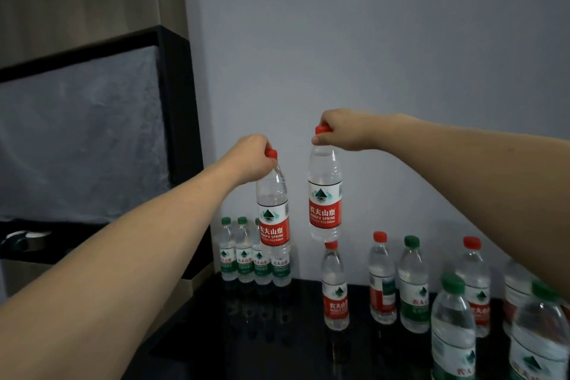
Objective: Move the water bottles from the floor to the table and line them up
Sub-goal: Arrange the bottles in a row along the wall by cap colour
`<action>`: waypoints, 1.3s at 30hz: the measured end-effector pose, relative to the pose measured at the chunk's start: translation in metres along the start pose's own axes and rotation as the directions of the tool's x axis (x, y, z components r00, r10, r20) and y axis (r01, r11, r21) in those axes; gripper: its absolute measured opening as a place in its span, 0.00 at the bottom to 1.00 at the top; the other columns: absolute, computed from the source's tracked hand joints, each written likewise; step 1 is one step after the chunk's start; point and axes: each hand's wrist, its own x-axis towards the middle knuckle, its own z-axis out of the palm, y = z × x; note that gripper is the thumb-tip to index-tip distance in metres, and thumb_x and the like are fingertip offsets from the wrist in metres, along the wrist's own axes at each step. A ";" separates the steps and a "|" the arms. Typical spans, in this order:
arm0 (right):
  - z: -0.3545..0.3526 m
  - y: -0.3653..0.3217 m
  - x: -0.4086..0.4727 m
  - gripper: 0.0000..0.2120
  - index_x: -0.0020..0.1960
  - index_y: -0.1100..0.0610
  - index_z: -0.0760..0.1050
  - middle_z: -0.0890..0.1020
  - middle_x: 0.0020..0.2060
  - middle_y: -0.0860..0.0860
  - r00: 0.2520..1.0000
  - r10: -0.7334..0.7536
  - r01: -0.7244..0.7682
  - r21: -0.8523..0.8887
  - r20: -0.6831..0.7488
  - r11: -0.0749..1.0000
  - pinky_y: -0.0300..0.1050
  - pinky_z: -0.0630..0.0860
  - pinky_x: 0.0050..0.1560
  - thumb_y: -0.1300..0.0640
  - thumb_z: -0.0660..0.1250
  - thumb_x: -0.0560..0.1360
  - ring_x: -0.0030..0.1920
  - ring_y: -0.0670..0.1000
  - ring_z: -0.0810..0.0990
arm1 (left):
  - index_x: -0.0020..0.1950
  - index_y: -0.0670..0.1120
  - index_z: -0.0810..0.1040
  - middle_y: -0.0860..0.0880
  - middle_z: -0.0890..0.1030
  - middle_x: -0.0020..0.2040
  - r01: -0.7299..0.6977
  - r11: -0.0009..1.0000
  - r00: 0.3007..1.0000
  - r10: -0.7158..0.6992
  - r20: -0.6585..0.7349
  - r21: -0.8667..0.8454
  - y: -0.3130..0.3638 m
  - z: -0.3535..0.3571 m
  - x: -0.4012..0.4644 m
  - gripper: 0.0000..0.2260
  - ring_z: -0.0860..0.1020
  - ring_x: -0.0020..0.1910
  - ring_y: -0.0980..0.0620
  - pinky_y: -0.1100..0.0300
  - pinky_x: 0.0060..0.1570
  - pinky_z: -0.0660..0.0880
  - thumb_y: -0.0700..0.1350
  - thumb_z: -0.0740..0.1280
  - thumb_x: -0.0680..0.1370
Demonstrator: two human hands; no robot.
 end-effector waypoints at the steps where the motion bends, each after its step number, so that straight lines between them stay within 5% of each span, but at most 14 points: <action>1: 0.005 0.002 0.012 0.22 0.60 0.58 0.71 0.75 0.57 0.54 1.000 -0.004 0.004 0.011 -0.010 1.000 0.48 0.69 0.50 0.42 0.62 0.77 0.51 0.55 0.73 | 0.57 0.43 0.78 0.45 0.80 0.53 -0.002 1.000 1.000 0.002 -0.004 0.004 -0.004 0.006 0.010 0.11 0.79 0.49 0.46 0.50 0.53 0.79 0.46 0.68 0.77; 16: 0.165 0.073 0.139 0.20 0.61 0.57 0.71 0.76 0.57 0.55 1.000 0.005 -0.006 0.031 0.030 0.999 0.46 0.68 0.49 0.44 0.65 0.77 0.50 0.53 0.72 | 0.54 0.44 0.78 0.47 0.79 0.51 0.043 0.999 0.997 -0.041 0.061 -0.018 -0.069 0.170 0.111 0.08 0.77 0.46 0.49 0.58 0.42 0.72 0.46 0.69 0.77; 27: 0.281 0.123 0.143 0.20 0.61 0.57 0.70 0.76 0.58 0.55 0.985 -0.012 0.005 0.042 0.173 0.999 0.46 0.70 0.52 0.45 0.66 0.77 0.52 0.53 0.73 | 0.55 0.42 0.77 0.45 0.79 0.50 0.074 0.997 0.984 -0.072 0.163 -0.006 -0.093 0.290 0.117 0.10 0.78 0.47 0.47 0.53 0.47 0.78 0.47 0.69 0.78; 39: 0.334 0.128 0.139 0.21 0.63 0.58 0.71 0.77 0.60 0.55 0.964 -0.089 0.087 0.019 0.251 0.996 0.45 0.69 0.52 0.46 0.66 0.77 0.55 0.54 0.74 | 0.54 0.43 0.76 0.44 0.78 0.49 0.076 0.995 0.977 -0.087 0.196 0.062 -0.109 0.334 0.109 0.09 0.77 0.47 0.45 0.50 0.49 0.78 0.47 0.67 0.79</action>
